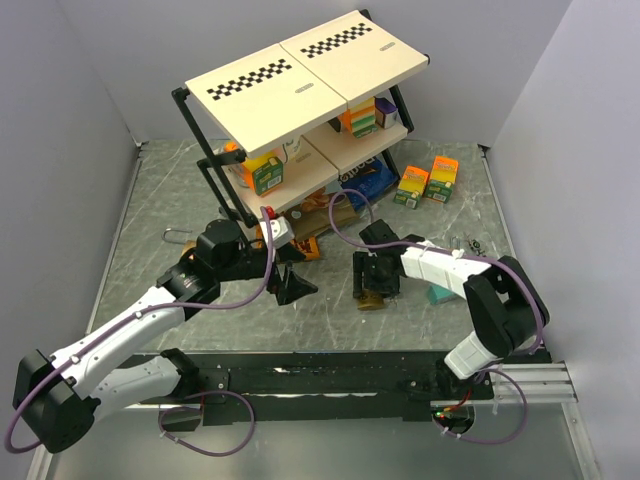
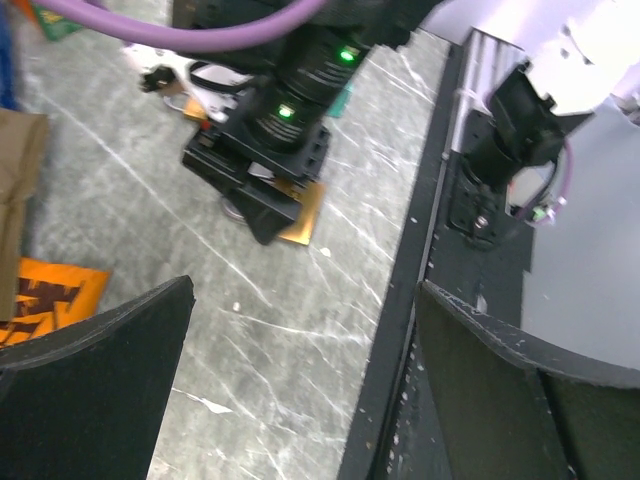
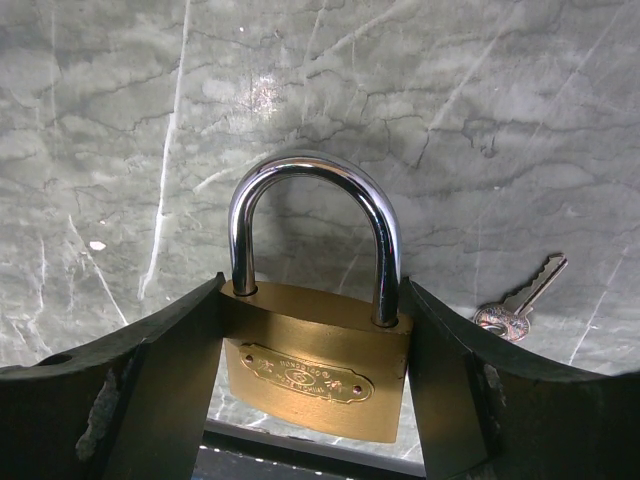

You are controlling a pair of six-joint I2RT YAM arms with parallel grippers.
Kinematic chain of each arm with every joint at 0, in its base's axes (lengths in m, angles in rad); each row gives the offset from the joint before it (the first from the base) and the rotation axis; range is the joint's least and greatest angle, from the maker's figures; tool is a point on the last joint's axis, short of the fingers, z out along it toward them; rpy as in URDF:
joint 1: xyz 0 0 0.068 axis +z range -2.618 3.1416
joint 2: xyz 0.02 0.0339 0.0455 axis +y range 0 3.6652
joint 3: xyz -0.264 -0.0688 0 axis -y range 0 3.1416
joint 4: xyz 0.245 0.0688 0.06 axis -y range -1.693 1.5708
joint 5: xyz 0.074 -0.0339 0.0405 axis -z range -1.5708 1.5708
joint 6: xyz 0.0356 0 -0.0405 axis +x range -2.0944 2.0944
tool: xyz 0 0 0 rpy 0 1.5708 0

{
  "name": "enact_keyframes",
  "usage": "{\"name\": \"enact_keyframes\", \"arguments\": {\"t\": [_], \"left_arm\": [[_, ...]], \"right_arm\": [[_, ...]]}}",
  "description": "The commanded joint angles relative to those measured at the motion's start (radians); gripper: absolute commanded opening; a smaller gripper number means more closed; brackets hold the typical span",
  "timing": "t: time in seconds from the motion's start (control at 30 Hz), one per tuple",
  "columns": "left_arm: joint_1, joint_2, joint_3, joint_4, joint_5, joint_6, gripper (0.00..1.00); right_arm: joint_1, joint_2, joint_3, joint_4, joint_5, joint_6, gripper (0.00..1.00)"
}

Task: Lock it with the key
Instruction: Place the lock at the center of the board.

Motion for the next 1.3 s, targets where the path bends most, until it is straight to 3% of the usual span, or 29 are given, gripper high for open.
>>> {"name": "enact_keyframes", "arguments": {"t": [0.0, 0.1, 0.33, 0.57, 0.7, 0.9, 1.03, 1.27], "left_arm": [[0.007, -0.034, -0.012, -0.004, 0.094, 0.013, 0.96], [0.009, -0.072, -0.026, -0.001, 0.079, 0.011, 0.96], [0.02, -0.108, 0.018, -0.102, 0.057, 0.048, 0.96], [0.067, -0.164, 0.1, -0.246, 0.062, 0.059, 0.96], [0.085, -0.187, 0.141, -0.349, -0.023, 0.005, 0.96], [0.219, -0.195, 0.213, -0.532, -0.065, -0.013, 0.96], [0.32, -0.256, 0.206, -0.564, -0.146, 0.011, 0.96], [0.522, -0.261, 0.219, -0.632, -0.148, -0.026, 0.96]], "right_arm": [[0.002, 0.031, 0.045, 0.02, 0.017, 0.033, 0.5], [0.0, 0.041, 0.054, 0.016, 0.02, 0.045, 0.69], [-0.009, 0.06, 0.092, -0.003, 0.028, 0.049, 0.9], [-0.021, 0.015, 0.108, -0.01, 0.014, 0.033, 0.9], [-0.034, -0.051, 0.142, -0.012, -0.009, 0.014, 0.92], [-0.061, -0.143, 0.23, 0.016, -0.006, -0.084, 0.95], [-0.072, -0.196, 0.289, 0.049, 0.005, -0.153, 0.98], [-0.072, -0.285, 0.343, 0.109, 0.062, -0.276, 0.99]]}}
